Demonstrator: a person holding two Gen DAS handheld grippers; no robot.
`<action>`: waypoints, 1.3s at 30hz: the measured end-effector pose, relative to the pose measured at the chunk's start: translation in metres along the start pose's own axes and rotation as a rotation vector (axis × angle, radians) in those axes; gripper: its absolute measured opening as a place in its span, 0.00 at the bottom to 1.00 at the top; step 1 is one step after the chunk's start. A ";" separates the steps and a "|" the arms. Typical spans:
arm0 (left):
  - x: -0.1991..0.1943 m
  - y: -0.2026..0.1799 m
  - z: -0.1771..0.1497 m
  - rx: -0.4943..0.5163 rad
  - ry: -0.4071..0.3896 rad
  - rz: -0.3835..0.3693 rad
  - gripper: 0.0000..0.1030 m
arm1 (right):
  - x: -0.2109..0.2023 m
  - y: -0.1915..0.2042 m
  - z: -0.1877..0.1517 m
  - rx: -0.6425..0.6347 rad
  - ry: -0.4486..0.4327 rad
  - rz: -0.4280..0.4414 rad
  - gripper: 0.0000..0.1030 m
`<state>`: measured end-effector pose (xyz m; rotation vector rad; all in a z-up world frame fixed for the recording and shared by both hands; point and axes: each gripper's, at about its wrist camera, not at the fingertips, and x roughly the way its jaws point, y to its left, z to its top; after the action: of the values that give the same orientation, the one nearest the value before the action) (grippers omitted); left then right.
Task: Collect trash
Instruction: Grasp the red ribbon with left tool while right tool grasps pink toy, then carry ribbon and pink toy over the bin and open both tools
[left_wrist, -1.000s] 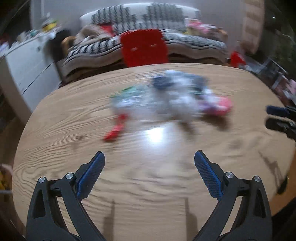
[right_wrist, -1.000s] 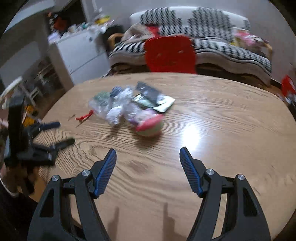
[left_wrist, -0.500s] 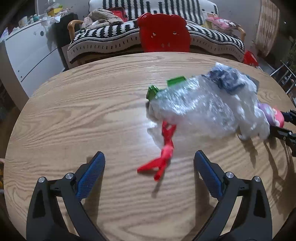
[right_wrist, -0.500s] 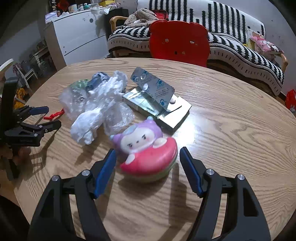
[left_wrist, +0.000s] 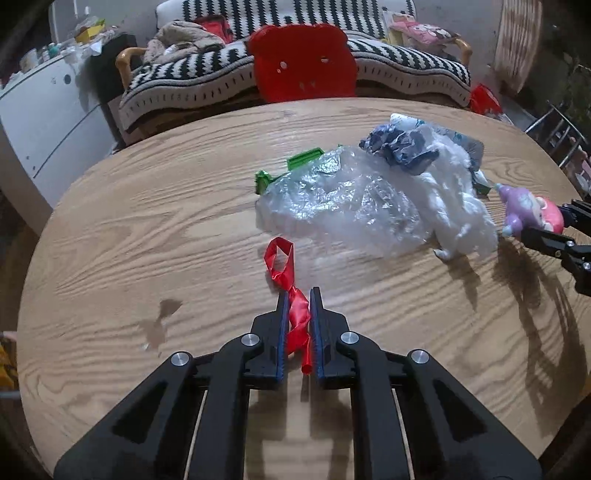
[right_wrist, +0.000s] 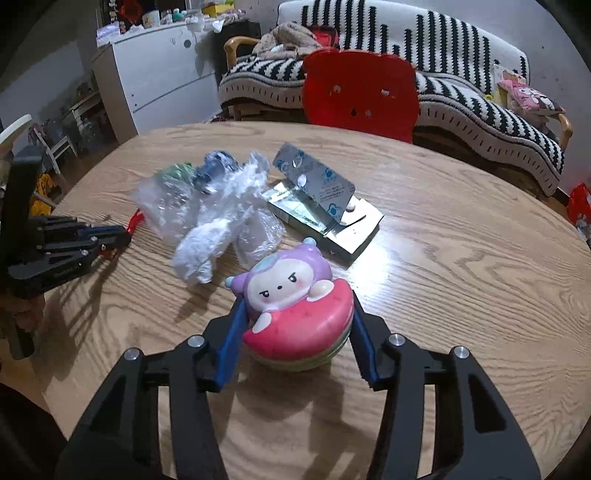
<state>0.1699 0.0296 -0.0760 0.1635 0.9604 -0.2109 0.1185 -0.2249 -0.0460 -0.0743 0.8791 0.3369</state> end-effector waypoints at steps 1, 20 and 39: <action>-0.009 -0.001 -0.002 -0.001 -0.010 0.007 0.10 | -0.006 0.001 -0.002 -0.001 -0.008 0.000 0.50; -0.107 -0.207 -0.024 0.171 -0.151 -0.200 0.10 | -0.198 -0.089 -0.125 0.093 -0.106 -0.139 0.49; -0.099 -0.536 -0.145 0.576 0.029 -0.574 0.10 | -0.321 -0.262 -0.367 0.488 0.001 -0.392 0.50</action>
<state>-0.1338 -0.4452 -0.0999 0.4173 0.9373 -1.0181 -0.2588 -0.6293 -0.0541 0.2037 0.9049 -0.2474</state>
